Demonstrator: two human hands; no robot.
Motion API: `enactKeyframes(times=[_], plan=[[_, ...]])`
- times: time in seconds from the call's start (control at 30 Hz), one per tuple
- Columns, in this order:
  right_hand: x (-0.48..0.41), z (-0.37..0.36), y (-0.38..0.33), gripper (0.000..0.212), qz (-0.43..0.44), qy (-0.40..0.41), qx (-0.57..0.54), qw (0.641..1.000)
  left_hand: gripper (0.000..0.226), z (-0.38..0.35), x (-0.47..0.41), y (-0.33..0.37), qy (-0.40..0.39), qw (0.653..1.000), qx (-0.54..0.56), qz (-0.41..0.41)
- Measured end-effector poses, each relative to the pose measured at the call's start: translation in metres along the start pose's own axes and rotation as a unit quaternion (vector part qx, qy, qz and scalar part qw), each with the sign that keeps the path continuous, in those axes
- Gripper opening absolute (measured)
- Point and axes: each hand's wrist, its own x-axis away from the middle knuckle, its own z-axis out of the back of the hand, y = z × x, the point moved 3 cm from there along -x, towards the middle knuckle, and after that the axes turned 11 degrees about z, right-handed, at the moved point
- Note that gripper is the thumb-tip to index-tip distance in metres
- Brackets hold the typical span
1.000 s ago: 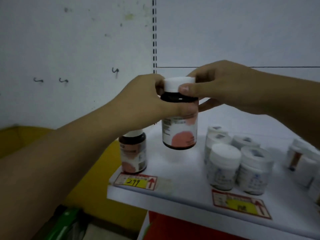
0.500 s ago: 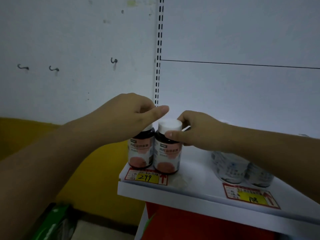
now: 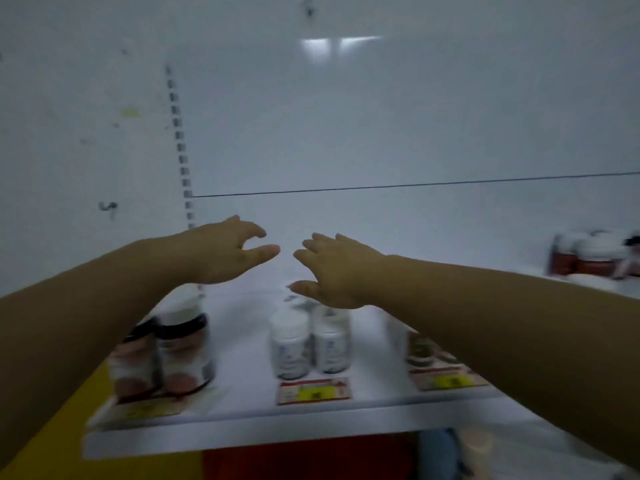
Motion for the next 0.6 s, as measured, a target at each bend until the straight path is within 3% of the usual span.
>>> enactKeyframes(times=[0.37, 0.6], plan=[[0.283, 0.004, 0.13, 0.064, -0.156, -0.043, 0.023, 0.987, 0.065, -0.07, 0.027, 0.309, -0.079, 0.977, 0.016, -0.196], [0.403, -0.015, 0.203, 0.066, -0.22, -0.067, 0.006, 0.973, 0.061, -0.079, 0.048, 0.465, -0.098, 0.951, 0.037, -0.29]])
